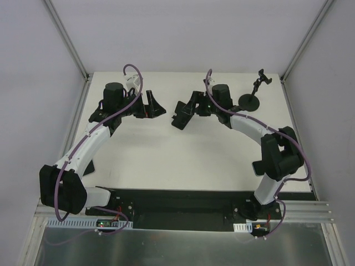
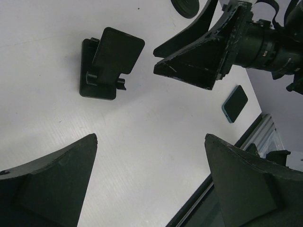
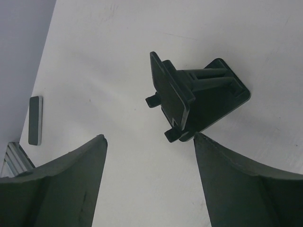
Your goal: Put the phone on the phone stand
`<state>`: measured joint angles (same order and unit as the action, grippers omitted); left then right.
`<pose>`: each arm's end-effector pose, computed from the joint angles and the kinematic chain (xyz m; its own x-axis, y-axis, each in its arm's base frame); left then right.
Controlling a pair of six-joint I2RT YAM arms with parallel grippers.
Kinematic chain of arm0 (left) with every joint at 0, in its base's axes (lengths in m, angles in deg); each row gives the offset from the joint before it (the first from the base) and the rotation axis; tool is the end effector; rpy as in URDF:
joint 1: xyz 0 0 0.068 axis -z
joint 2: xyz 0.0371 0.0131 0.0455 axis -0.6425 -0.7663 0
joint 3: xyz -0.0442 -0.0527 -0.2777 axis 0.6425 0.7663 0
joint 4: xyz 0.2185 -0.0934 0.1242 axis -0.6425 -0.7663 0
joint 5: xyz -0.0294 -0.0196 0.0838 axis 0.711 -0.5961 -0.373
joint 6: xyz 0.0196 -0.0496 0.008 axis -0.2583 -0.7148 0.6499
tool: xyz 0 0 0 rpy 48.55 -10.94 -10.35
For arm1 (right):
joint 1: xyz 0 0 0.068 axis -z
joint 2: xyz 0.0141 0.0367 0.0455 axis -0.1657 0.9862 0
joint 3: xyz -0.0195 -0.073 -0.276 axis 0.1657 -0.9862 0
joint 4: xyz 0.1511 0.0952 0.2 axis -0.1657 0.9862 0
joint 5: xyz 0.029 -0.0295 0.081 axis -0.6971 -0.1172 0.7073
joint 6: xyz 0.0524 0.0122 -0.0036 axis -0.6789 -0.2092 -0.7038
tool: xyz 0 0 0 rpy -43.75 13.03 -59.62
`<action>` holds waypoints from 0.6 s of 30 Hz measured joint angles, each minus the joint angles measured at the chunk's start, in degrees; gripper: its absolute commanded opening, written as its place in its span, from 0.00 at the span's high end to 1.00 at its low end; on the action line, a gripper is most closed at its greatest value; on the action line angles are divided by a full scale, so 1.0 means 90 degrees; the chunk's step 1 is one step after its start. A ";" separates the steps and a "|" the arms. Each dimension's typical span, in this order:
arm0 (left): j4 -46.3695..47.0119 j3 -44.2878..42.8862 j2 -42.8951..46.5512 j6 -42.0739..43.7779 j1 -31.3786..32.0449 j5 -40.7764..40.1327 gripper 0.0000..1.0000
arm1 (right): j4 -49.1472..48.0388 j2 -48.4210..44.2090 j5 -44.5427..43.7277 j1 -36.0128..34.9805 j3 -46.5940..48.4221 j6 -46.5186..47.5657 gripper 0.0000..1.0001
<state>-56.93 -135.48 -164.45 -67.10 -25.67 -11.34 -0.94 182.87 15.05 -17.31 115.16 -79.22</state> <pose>0.2889 -0.0943 0.3479 -0.5575 -0.1946 -0.8070 0.5473 0.6448 -0.5336 0.3623 0.1974 0.2711 -0.4838 -0.0072 -0.8752 -0.6190 0.7097 0.3364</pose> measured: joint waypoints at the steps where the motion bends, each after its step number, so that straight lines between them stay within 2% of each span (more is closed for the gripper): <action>1: 0.0000 0.0000 0.0000 -0.0010 0.0000 0.0017 0.06 | 0.0000 0.0058 0.0000 0.0000 0.0000 0.0041 0.29; 6: 0.0000 -0.0002 0.0000 -0.0024 0.0000 0.0036 0.06 | -0.0092 0.0423 0.0051 -0.0002 0.0010 0.0313 0.42; 11: -0.0005 -0.0024 -0.0022 -0.0029 0.0000 0.0080 0.01 | -0.0090 0.0792 0.0177 -0.0002 0.0107 0.0600 0.49; 17: -0.0015 -0.0109 -0.0146 -0.0032 0.0000 0.0194 0.01 | -0.0095 0.1076 0.0299 -0.0002 0.0493 0.0940 0.58; 18: -0.0017 -0.0121 -0.0185 -0.0032 0.0000 0.0194 0.01 | -0.0102 0.1120 0.0347 -0.0002 0.0588 0.1010 0.62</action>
<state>-57.08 -136.57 -166.11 -67.38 -25.67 -9.59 -1.86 192.95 18.17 -17.33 120.45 -70.12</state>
